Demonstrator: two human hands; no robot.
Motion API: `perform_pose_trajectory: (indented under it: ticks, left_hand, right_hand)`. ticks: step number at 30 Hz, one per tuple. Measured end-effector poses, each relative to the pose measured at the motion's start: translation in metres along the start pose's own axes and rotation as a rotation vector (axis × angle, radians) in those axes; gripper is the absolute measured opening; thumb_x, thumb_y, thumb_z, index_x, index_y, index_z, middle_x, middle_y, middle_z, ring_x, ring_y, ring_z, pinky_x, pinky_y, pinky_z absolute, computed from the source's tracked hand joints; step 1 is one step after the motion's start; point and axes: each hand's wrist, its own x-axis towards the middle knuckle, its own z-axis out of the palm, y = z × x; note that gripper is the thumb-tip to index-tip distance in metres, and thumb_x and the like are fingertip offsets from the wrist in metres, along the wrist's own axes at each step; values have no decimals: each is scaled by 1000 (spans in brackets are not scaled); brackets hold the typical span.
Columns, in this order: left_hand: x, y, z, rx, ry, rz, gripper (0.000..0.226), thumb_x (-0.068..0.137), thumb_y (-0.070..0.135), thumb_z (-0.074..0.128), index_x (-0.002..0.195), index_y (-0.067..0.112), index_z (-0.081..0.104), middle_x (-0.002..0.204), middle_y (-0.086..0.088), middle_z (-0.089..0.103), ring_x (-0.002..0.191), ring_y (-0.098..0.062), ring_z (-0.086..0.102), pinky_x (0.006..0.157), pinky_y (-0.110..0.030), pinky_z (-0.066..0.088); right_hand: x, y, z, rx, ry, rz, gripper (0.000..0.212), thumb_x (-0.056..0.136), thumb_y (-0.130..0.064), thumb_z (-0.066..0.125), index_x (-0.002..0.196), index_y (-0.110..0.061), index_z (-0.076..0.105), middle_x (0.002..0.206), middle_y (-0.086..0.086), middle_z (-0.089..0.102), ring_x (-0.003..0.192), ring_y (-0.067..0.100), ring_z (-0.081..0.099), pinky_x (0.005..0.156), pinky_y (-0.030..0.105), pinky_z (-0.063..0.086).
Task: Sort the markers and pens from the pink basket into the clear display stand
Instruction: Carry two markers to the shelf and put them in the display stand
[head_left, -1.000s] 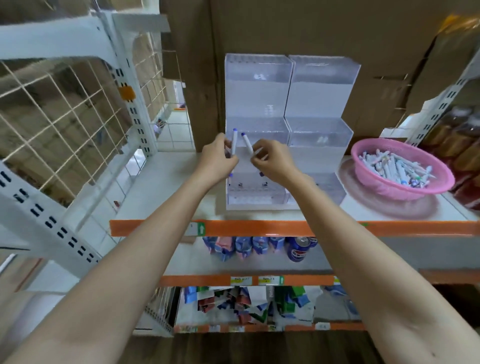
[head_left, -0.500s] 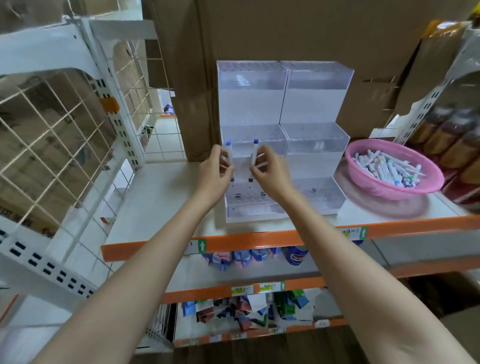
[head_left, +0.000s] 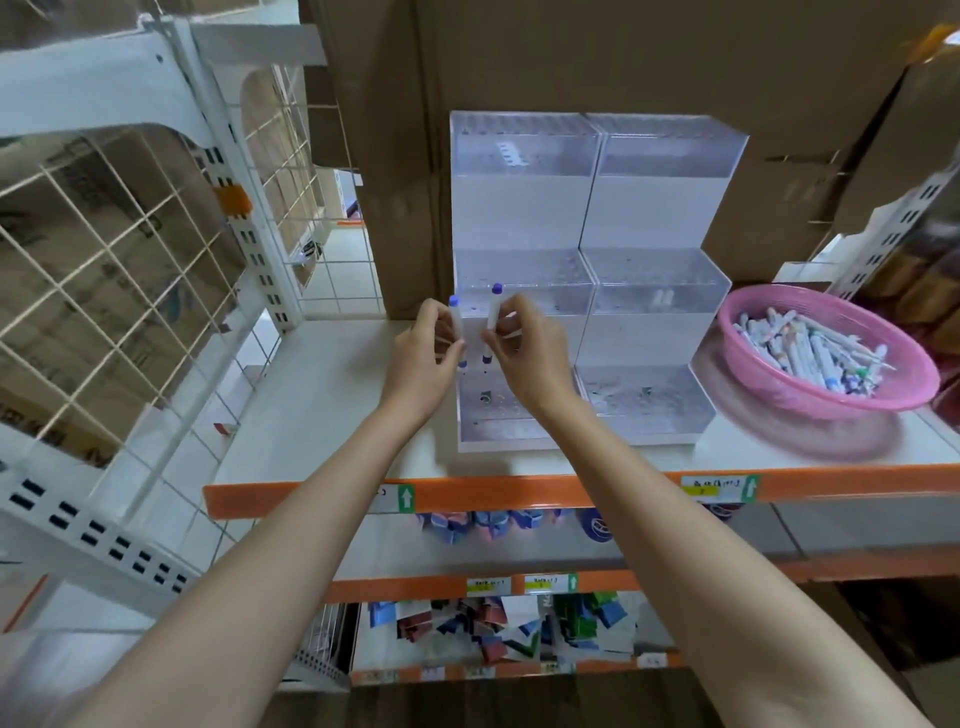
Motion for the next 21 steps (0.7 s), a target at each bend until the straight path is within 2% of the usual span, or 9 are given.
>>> perform_pose_trajectory:
  ticks: [4, 6, 10, 14, 18, 21]
  left_hand:
    - [1, -4, 2, 2, -30, -35, 24, 87, 7, 65, 94, 18, 44, 85, 2, 59, 77, -13, 58, 64, -6, 40]
    - [1, -4, 3, 4, -40, -45, 25, 87, 9, 65, 95, 20, 44, 87, 1, 60, 80, -14, 59, 66, -12, 42]
    - [-4, -4, 4, -1, -87, -57, 22, 89, 10, 63, 95, 20, 45, 87, 0, 62, 80, -13, 60, 64, -10, 41]
    - [-4, -2, 4, 11, -85, -51, 22, 87, 9, 65, 93, 20, 47, 84, 2, 62, 74, -9, 58, 59, -1, 39]
    - [-2, 1, 5, 7, -44, -61, 20, 83, 8, 70, 89, 16, 53, 78, 6, 61, 67, 4, 54, 58, 2, 36]
    - [-2, 0, 6, 34, -43, -41, 17, 82, 9, 70, 89, 16, 55, 72, 7, 62, 62, 1, 56, 57, 0, 38]
  right_hand:
    - [0, -1, 4, 16, -7, 8, 15, 87, -7, 67, 91, -3, 53, 79, -2, 61, 69, 19, 65, 69, 39, 53]
    - [0, -1, 6, 10, -8, -3, 16, 86, -6, 67, 92, -3, 53, 79, -2, 61, 71, 20, 65, 70, 39, 53]
    - [-1, 3, 8, -8, -13, -31, 16, 86, -6, 67, 90, -3, 53, 80, 1, 64, 72, 18, 64, 70, 38, 54]
    - [-3, 8, 8, -24, -19, -33, 16, 86, -9, 68, 89, -6, 52, 81, 4, 67, 73, 18, 65, 69, 40, 55]
    - [-4, 11, 7, -9, -15, -16, 16, 86, -10, 68, 90, -6, 53, 83, 4, 68, 74, 17, 66, 70, 40, 55]
    - [-6, 11, 8, -9, -15, -20, 14, 87, -11, 68, 90, -5, 55, 85, 5, 69, 75, 18, 66, 71, 38, 56]
